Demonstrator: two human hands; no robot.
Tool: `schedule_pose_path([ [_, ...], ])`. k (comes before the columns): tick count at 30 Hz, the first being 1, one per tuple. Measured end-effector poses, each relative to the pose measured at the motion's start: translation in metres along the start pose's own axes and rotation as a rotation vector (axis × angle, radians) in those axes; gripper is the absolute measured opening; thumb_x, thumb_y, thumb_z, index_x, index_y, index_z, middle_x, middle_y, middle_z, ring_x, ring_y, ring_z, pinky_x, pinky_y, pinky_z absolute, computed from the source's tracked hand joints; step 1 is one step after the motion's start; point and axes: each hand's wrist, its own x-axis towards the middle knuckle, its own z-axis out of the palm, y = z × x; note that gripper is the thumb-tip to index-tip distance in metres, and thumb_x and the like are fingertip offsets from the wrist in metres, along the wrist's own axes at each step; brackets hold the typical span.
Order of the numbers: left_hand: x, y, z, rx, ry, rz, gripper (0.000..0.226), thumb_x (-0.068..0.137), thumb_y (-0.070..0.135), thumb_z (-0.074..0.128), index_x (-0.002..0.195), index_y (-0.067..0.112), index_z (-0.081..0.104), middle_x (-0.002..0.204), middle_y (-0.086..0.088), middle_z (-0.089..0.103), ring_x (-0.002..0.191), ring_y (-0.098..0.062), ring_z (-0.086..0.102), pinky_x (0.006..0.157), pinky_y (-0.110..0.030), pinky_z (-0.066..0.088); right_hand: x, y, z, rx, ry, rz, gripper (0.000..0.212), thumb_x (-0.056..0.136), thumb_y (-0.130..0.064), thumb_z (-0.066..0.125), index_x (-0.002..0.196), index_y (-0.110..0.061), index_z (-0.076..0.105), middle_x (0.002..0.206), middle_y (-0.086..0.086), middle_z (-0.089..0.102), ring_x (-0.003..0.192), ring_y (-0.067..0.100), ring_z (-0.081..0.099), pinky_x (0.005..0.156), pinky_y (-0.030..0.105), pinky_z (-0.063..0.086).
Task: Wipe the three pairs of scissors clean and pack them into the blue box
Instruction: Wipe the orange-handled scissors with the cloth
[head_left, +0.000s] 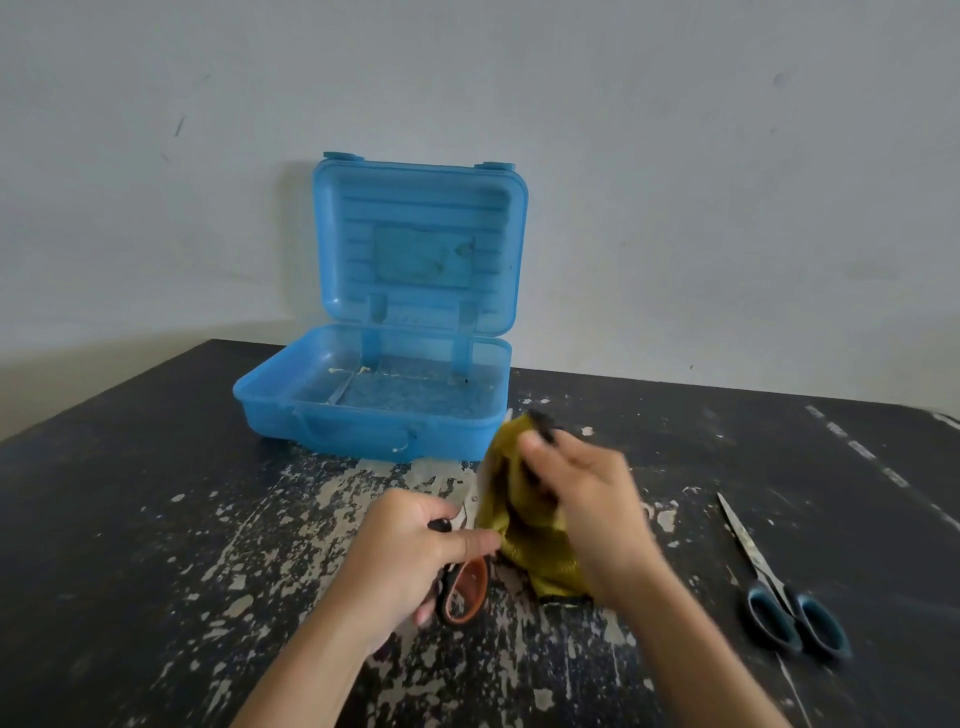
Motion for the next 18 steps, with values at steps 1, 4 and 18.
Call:
schedule_pose_path([
  [1,0.001,0.0,-0.002,-0.015,0.008,0.015,0.042,0.07,0.017,0.08,0.108,0.007,0.067,0.056,-0.005,0.064,0.027,-0.017,0.033,0.031,-0.021,0.024,-0.003,0.003,0.009,-0.195,-0.071,-0.107,0.019,0.091,-0.026,0.051,0.091,-0.017,0.068,0.094,-0.009,0.065,0.082,0.007,0.059,0.072,0.013,0.048],
  [4,0.005,-0.001,-0.012,-0.022,0.025,0.026,0.01,0.072,0.012,0.078,0.067,0.007,0.07,0.04,-0.005,0.056,0.027,-0.015,0.029,0.036,-0.022,0.021,-0.012,0.014,0.024,-0.527,-0.226,-0.344,0.026,0.094,-0.033,0.045,0.107,-0.025,0.066,0.103,-0.031,0.052,0.101,0.009,0.038,0.09,0.023,0.033],
  [18,0.009,-0.007,-0.018,0.097,-0.079,0.004,0.024,0.067,0.002,0.078,0.077,-0.013,0.062,0.046,-0.015,0.052,0.028,-0.015,0.03,0.033,-0.019,0.02,-0.011,0.027,0.027,-0.69,-0.257,-0.546,0.039,0.097,-0.035,0.03,0.107,-0.015,0.063,0.11,-0.01,0.062,0.088,0.011,0.035,0.085,0.02,0.033],
])
